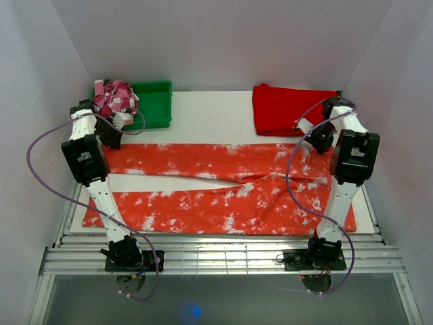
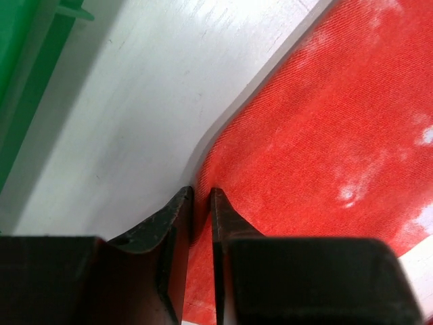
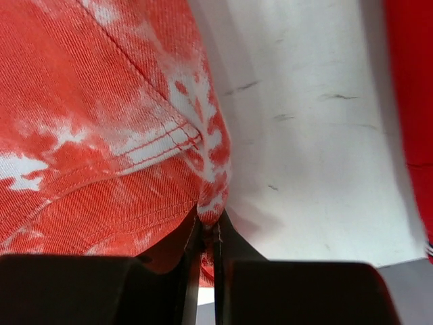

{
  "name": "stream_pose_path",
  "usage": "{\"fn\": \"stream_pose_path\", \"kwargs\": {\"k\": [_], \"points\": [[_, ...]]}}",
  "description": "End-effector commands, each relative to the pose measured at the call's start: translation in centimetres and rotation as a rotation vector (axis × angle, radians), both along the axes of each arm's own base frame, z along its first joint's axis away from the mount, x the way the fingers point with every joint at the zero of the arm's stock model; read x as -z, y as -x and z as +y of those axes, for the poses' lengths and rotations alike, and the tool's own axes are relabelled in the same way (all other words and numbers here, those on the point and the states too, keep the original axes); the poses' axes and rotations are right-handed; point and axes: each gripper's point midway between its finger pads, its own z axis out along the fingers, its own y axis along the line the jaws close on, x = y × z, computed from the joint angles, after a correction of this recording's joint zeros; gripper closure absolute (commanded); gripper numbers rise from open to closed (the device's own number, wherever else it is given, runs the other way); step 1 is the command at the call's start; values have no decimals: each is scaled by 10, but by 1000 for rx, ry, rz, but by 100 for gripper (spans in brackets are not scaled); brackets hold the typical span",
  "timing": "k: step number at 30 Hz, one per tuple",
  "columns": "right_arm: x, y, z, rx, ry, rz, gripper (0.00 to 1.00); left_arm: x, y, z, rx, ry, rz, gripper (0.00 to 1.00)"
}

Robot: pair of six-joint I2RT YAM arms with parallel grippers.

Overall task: Fold and stack the trousers
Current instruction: Fold the trousers

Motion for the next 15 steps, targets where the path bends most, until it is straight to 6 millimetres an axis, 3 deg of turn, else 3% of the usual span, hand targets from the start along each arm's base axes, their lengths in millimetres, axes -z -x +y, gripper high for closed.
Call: {"fn": "stream_pose_path", "kwargs": {"k": [1, 3, 4, 6, 8, 9, 10, 11, 12, 13, 14, 15], "points": [[-59, -40, -29, -218, 155, -174, 92, -32, -16, 28, -32, -47, -118, 79], [-78, -45, -27, -187, 143, -227, 92, -48, -19, 28, -71, -37, -155, 96], [-85, -46, -28, -178, 142, -244, 92, -53, -20, 29, -89, -34, -167, 100], [-106, -46, -24, -167, 113, -304, 92, -59, -18, 27, -104, -11, -187, 100], [-126, -39, -24, -151, 103, -347, 92, -79, -14, 27, -134, -5, -233, 100], [-131, -34, -25, -143, 99, -357, 92, -73, -7, 26, -140, -1, -229, 100], [-130, -26, -25, -139, 92, -350, 92, -94, -4, 25, -149, -11, -276, 100], [-149, -21, -25, -131, 98, -398, 92, -100, 0, 25, -158, -12, -297, 100], [-154, -16, -29, -119, 92, -417, 92, -110, -3, 31, -178, -28, -352, 100], [-148, -4, -29, -112, 81, -405, 92, -122, 12, 26, -196, -26, -372, 100], [-170, 5, -31, -100, 80, -467, 92, -130, 19, 31, -222, -24, -399, 100], [-175, 13, -30, -98, 68, -481, 92, -142, 20, 33, -232, -28, -451, 100]]}}
